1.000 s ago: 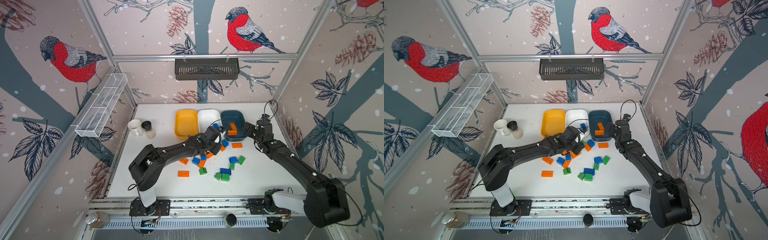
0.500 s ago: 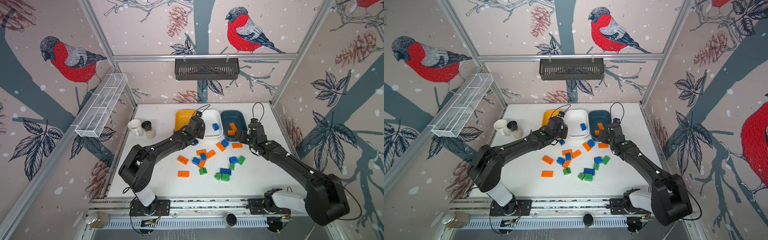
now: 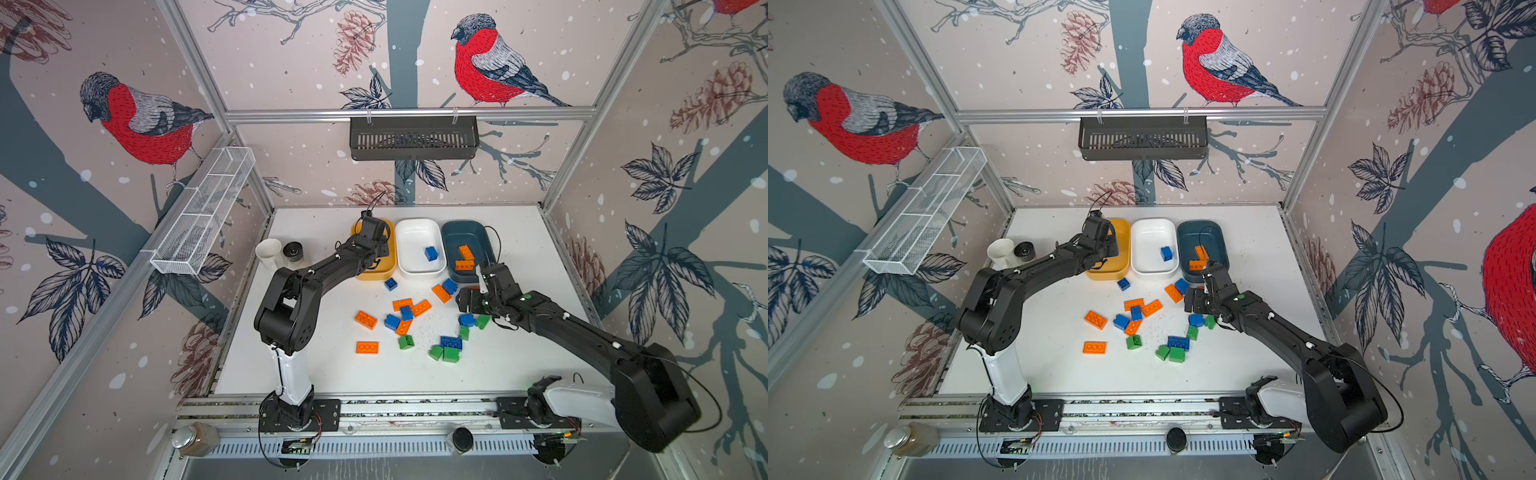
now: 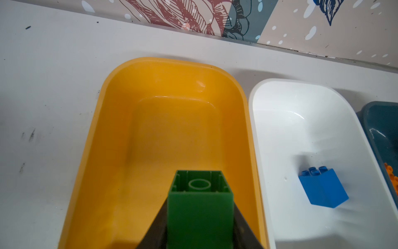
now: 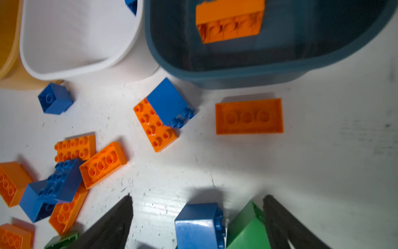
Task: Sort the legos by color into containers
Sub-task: 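Carry the green brick with the left gripper into the yellow tray, then grasp a blue brick with the right gripper while the left hovers over the yellow tray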
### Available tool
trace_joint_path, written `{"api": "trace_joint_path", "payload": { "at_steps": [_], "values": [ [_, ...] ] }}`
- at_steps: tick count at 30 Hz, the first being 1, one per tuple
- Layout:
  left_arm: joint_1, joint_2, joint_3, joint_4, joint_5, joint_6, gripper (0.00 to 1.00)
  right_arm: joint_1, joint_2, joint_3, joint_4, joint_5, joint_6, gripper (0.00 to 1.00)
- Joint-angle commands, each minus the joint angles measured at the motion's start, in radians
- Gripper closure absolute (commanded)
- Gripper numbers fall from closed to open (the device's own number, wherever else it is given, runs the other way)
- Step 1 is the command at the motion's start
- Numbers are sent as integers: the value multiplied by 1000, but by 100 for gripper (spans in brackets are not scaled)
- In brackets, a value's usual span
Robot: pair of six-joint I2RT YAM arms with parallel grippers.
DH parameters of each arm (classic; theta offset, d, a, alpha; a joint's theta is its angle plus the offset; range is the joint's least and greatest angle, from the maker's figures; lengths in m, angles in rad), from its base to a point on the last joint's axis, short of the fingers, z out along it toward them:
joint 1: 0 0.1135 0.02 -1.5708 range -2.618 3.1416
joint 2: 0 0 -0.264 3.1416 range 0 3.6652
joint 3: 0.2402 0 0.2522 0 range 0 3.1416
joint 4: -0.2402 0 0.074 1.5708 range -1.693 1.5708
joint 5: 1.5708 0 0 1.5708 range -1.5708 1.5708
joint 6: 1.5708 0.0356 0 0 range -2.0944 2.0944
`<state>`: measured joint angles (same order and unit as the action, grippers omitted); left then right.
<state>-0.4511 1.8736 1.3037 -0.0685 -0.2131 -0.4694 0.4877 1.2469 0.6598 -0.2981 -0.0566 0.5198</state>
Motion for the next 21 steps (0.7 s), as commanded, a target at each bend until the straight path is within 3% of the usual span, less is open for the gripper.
{"api": "trace_joint_path", "payload": {
  "at_steps": [1,8,10,21],
  "values": [
    [2,1,13,11,7,-20,49,18,30,-5,-33,-26,0,9],
    [2,-32,-19,35,7,-48,12,64,46,9,-35,-19,7,24],
    [1,-40,-24,37,13,-48,6,74,63,19,-46,3,15,26],
    [2,-69,-42,49,34,-53,3,150,162,60,-123,143,42,35]
  ]
}}
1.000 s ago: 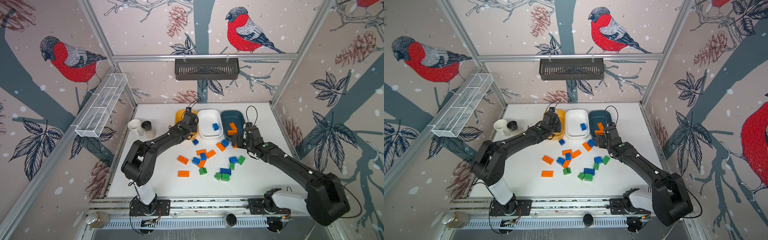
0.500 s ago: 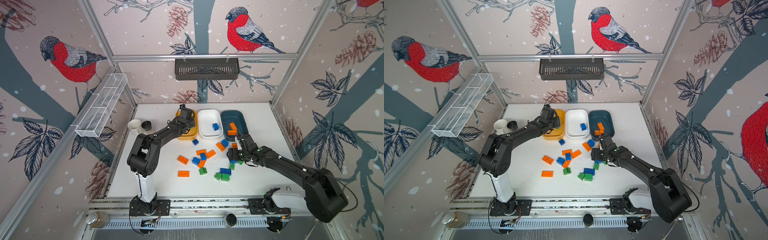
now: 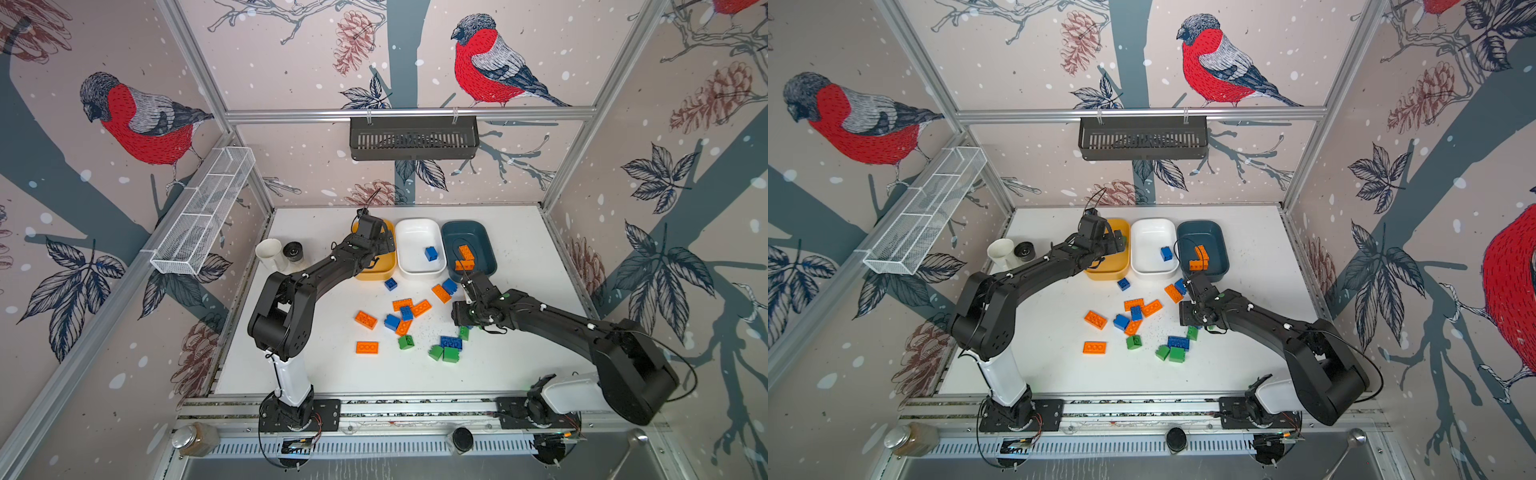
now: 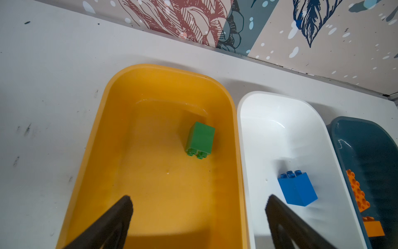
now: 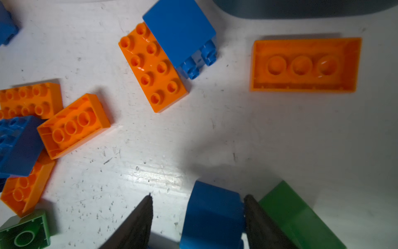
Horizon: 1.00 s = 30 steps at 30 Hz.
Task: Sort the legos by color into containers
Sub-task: 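Grasp a blue brick with the right gripper while the left hovers over the yellow tray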
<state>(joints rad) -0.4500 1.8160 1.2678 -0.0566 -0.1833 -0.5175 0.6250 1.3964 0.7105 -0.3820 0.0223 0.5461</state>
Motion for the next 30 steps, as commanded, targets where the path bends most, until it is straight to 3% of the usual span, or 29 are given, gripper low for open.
{"api": "trace_joint_path", "payload": {
  "at_steps": [1,18,30],
  "values": [
    [1,-15,-10,43,4,-7,3,18,19,12,-45,79,19,36],
    [1,-21,-18,75,50,3,3,38,92,14,-52,129,33,46],
    [2,-21,-12,68,45,5,3,59,28,57,-12,159,-35,57]
  ]
}}
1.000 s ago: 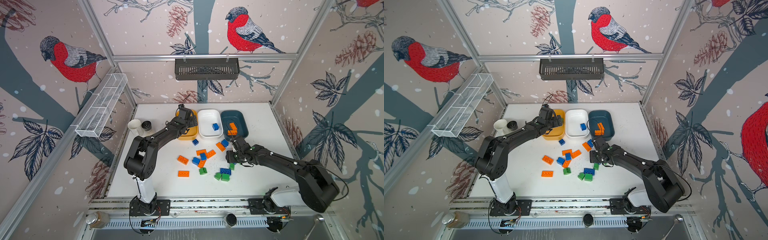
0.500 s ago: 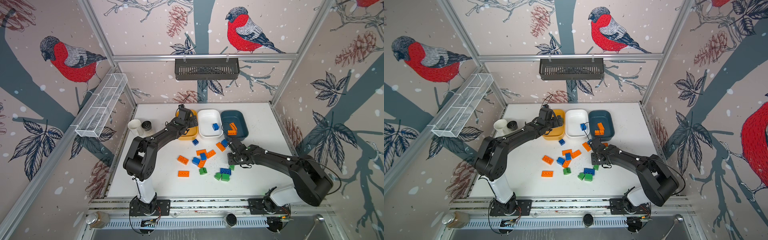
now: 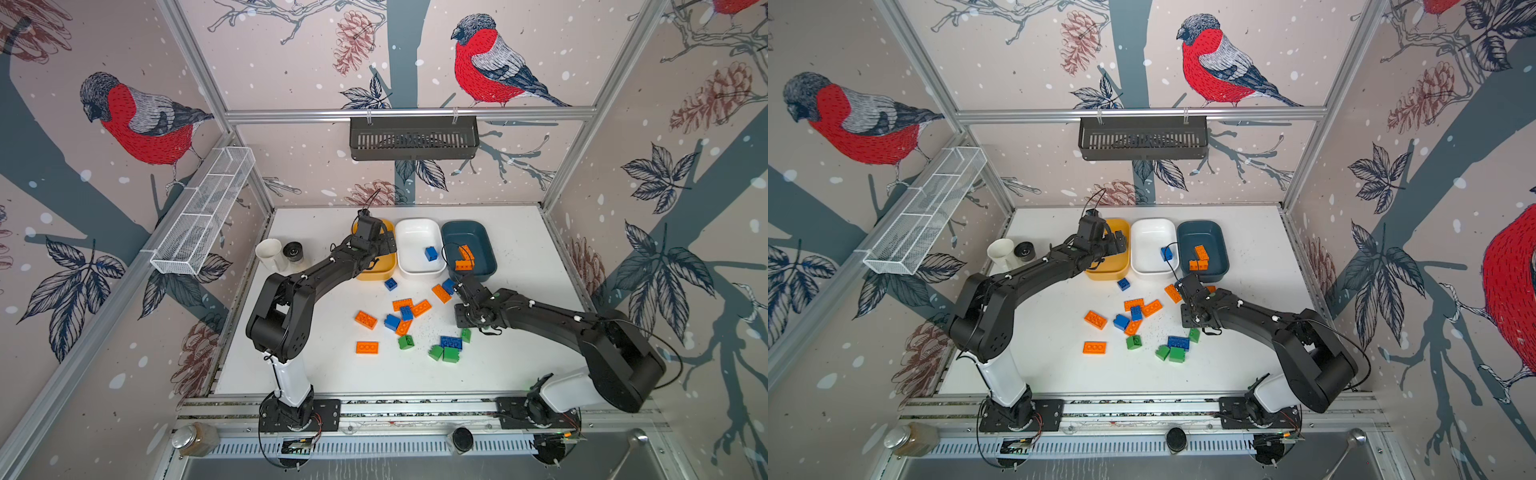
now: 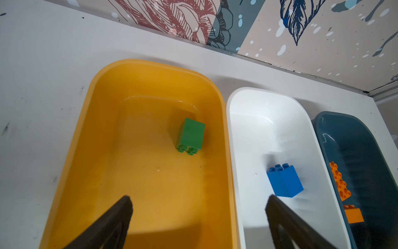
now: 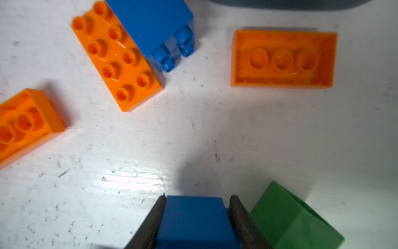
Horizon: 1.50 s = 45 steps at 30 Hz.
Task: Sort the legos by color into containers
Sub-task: 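Carry the blue brick with the right gripper into the white tray and release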
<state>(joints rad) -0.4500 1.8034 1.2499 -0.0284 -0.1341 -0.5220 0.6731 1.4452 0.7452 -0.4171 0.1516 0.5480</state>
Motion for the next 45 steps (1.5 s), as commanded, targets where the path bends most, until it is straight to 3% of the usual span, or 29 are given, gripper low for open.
{"api": "trace_joint_path", "payload": {
  "at_steps": [1,8,14,21,26,31,38,42,45],
  "values": [
    [2,-10,7,40,-2,9,3,14,-29,31,32,32,-47,57],
    [2,-46,33,31,90,7,3,20,-26,130,222,-20,-146,58],
    [5,-94,-24,103,87,13,3,5,134,305,357,-43,-207,59],
    [5,-171,-79,67,-9,24,3,-40,402,572,292,-5,-274,58],
    [5,-214,-115,43,-17,44,3,-72,572,760,276,10,-302,57],
    [5,-241,-132,-20,-59,15,3,-82,684,948,182,30,-309,47],
    [6,-251,-149,-32,-112,-31,3,-53,553,816,194,24,-325,24],
    [6,-260,-153,-6,-129,-32,3,-23,412,623,183,2,-334,21],
    [5,-262,-160,6,-159,-42,3,-1,303,464,166,-77,-353,20]
  ]
}}
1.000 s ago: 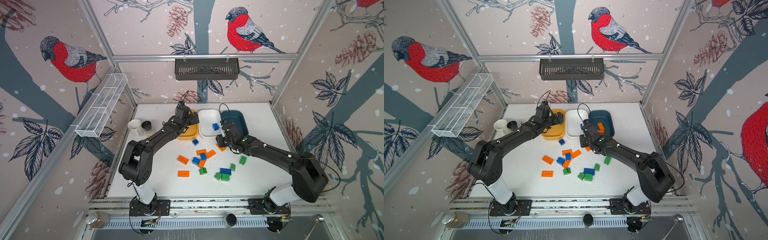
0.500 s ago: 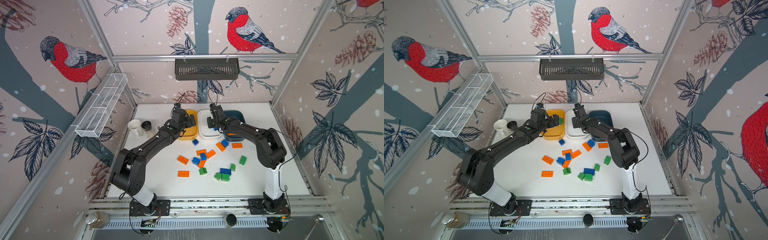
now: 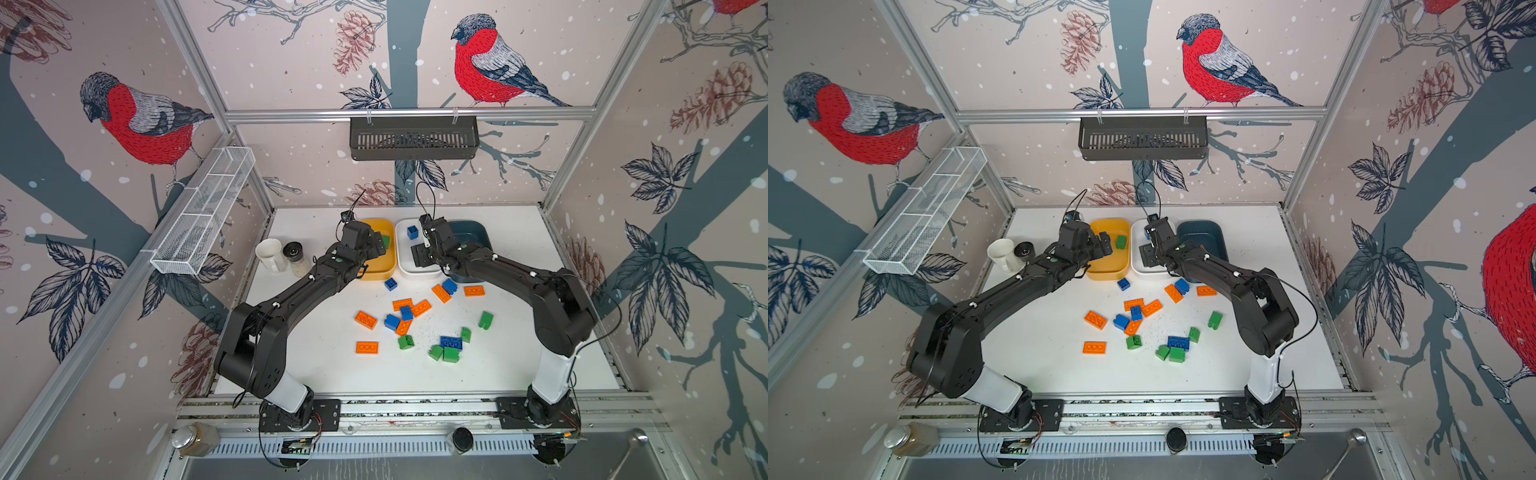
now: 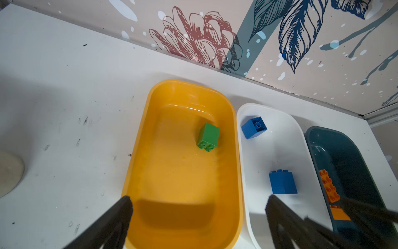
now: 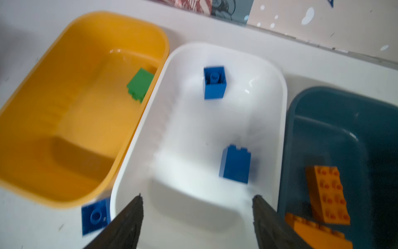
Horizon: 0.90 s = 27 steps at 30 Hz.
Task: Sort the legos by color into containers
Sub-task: 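Carry the blue brick with the right gripper into the white tray and release, then lower the right gripper onto an orange brick and close it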
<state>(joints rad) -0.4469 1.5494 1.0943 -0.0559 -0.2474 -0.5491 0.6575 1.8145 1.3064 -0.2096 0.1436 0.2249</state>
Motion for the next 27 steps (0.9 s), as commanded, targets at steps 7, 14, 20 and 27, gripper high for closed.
{"api": "trace_joint_path", "payload": {
  "at_steps": [7,14,20,27],
  "values": [
    [2,-16,-20,57,-84,-40,3,85,-209,-338,-56,-153,-24,16],
    [2,-21,-16,68,-79,-44,3,126,-138,-350,-47,-174,5,14],
    [3,-26,-22,56,-90,-38,3,138,-88,-325,-34,-183,-14,13],
    [4,-22,-18,53,-83,-33,3,142,-53,-310,-23,-219,-28,13]
  ]
}}
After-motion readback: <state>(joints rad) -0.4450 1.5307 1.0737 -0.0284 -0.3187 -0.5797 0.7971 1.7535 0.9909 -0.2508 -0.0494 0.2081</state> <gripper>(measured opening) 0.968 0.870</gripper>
